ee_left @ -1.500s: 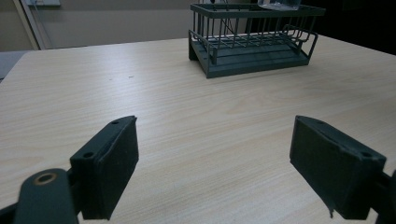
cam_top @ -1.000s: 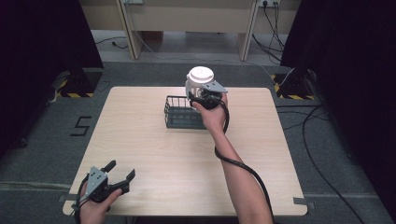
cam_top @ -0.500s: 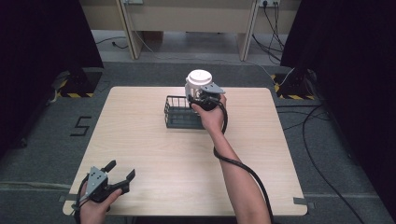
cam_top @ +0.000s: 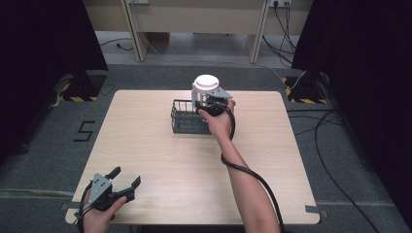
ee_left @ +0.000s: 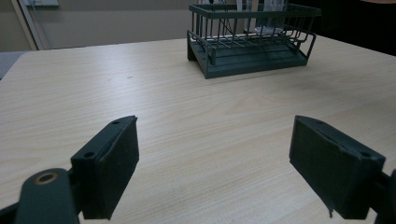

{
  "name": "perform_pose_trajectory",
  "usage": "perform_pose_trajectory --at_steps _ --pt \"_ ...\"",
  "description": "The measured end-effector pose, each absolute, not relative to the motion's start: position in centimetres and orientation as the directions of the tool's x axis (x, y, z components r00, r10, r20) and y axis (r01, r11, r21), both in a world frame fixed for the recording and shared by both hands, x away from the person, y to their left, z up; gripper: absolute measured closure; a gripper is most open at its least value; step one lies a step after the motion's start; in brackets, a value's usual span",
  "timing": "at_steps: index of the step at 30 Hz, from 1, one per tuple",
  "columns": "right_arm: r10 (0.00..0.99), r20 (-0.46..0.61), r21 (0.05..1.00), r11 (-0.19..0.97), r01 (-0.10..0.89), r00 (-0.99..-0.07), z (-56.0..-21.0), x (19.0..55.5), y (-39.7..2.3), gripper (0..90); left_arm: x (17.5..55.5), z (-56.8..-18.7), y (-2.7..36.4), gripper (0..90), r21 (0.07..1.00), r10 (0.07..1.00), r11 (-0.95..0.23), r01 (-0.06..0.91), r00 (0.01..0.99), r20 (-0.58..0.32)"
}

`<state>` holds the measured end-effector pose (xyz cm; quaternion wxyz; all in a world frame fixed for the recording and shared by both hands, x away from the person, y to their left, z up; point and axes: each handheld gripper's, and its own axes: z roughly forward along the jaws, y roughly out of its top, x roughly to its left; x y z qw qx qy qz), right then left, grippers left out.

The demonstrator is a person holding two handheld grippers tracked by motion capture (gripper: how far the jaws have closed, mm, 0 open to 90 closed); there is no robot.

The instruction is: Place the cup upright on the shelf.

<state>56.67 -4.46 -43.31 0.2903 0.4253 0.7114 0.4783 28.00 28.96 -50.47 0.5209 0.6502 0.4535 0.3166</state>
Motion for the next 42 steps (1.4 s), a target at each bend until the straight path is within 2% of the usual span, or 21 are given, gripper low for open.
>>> perform_pose_trajectory --at_steps 25,42 --pt "0.878 -0.039 0.906 0.232 0.353 -0.477 -44.2 56.5 -4.1 17.7 28.0 -50.5 29.0 15.4 0.964 0.919 -0.049 0.26 0.39 -0.059" --pt "0.882 -0.003 0.917 0.19 0.35 -0.472 -44.2 55.2 -5.0 16.3 28.1 -50.5 28.9 15.4 0.964 0.919 -0.047 0.264 0.389 -0.062"
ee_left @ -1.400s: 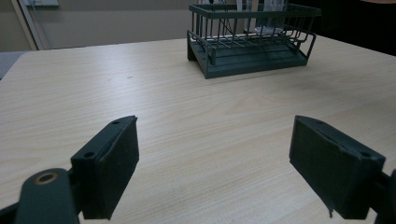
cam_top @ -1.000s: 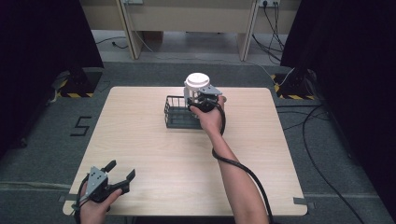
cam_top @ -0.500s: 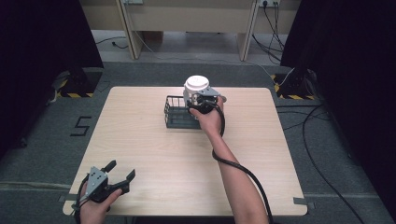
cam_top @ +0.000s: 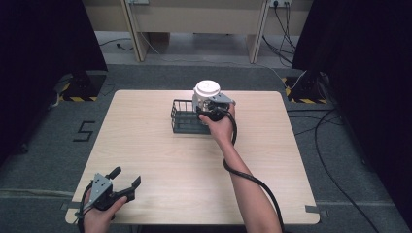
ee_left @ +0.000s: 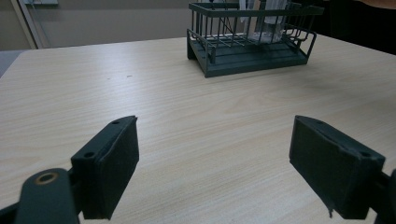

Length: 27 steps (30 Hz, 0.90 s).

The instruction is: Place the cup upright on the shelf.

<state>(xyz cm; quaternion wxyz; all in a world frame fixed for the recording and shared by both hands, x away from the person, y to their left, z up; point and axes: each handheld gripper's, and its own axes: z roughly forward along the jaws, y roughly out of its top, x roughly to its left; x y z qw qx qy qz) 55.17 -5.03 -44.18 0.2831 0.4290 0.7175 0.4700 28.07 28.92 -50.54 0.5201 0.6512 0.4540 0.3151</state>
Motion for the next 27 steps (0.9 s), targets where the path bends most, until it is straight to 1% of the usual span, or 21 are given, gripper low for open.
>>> perform_pose_trajectory --at_steps 12,27 --pt "0.875 0.017 0.927 0.168 0.336 -0.484 -43.6 53.3 -6.4 16.0 28.1 -50.6 28.9 15.4 0.963 0.92 -0.049 0.265 0.387 -0.06" --pt "0.866 0.014 0.927 0.176 0.331 -0.501 -43.0 51.4 -8.0 16.1 28.1 -50.6 28.9 15.4 0.962 0.92 -0.05 0.267 0.387 -0.059"
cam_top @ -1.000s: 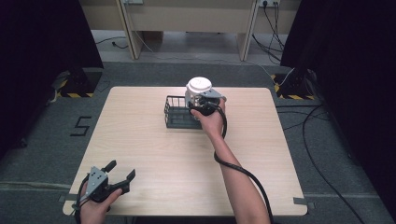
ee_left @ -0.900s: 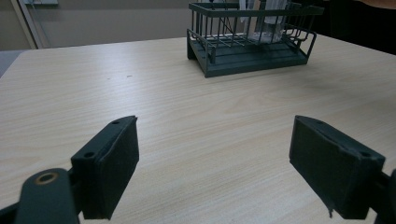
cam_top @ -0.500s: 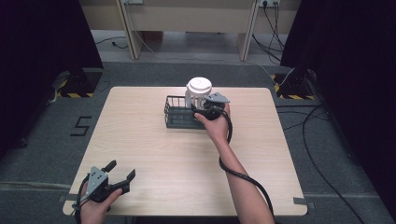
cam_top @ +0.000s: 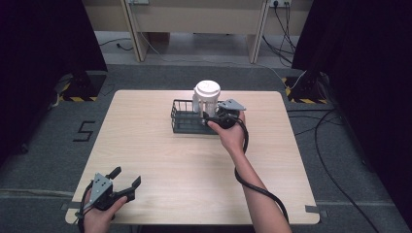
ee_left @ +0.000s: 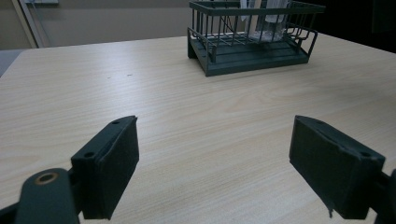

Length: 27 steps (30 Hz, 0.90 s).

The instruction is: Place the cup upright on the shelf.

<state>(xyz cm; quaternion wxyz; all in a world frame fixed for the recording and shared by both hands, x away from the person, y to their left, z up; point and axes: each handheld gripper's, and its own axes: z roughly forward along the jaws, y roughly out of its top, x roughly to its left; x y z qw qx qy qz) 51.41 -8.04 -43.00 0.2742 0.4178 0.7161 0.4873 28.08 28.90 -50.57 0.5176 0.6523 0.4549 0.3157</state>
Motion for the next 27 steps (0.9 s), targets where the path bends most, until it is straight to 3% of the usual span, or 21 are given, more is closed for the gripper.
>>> perform_pose_trajectory --at_steps 27 --pt "0.866 -0.005 0.919 0.201 0.34 -0.499 -42.8 46.7 -11.9 16.5 28.0 -50.6 28.9 15.2 0.961 0.923 -0.055 0.27 0.381 -0.054"
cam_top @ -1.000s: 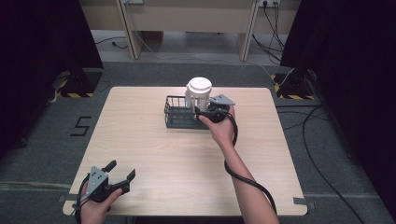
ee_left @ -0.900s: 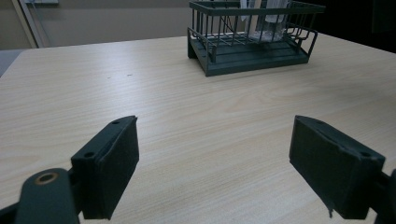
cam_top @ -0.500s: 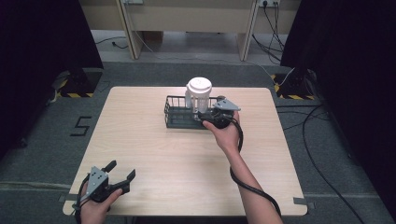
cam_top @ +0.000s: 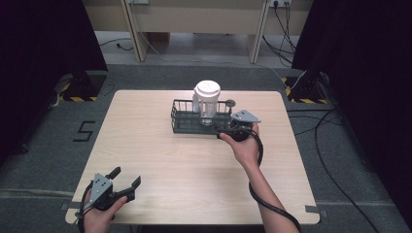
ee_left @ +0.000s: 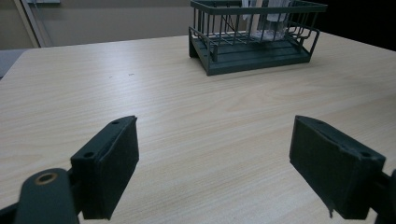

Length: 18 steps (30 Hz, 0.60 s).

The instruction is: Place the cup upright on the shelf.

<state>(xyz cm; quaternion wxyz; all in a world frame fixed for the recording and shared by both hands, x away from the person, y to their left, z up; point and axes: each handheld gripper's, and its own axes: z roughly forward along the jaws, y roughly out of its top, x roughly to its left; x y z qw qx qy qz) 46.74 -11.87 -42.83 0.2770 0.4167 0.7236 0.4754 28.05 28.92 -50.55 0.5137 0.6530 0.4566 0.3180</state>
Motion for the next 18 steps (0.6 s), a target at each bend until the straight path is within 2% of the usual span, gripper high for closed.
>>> perform_pose_trajectory --at_steps 18 --pt "0.886 -0.006 0.902 0.205 0.379 -0.464 -44.2 44.1 -15.5 16.6 28.0 -50.6 28.9 15.2 0.96 0.924 -0.057 0.273 0.379 -0.053"
